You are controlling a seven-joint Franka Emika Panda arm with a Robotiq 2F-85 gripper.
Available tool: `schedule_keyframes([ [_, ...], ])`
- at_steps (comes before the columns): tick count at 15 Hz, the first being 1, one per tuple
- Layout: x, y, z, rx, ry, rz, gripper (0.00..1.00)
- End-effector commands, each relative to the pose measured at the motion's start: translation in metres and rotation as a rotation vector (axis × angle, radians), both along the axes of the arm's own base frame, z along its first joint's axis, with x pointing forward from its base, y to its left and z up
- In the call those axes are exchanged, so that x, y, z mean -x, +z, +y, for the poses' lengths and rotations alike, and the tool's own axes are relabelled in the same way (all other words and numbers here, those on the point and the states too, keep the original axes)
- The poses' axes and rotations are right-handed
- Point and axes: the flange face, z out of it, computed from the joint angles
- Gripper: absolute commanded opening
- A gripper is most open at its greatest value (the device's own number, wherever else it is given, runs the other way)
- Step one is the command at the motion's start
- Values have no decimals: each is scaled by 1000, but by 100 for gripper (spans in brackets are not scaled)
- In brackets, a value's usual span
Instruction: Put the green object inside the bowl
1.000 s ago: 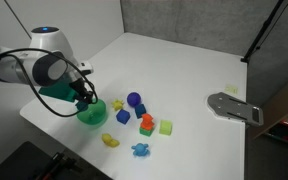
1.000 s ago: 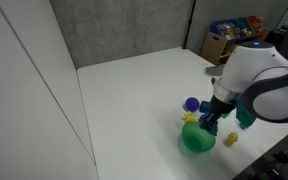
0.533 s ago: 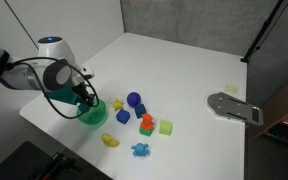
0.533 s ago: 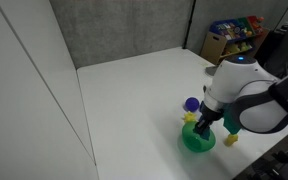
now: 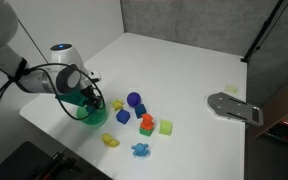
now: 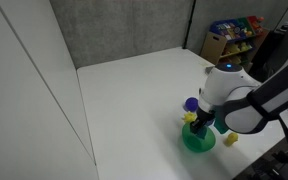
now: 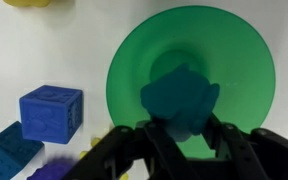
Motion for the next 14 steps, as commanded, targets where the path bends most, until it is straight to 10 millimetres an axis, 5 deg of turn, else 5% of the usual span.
schedule_keyframes([
  [1,-7,17,-9,44,-58,12,76],
  [5,-10,50,-23,50,-136,42,100],
  [14,-13,149,-79,77,-297,116,100],
])
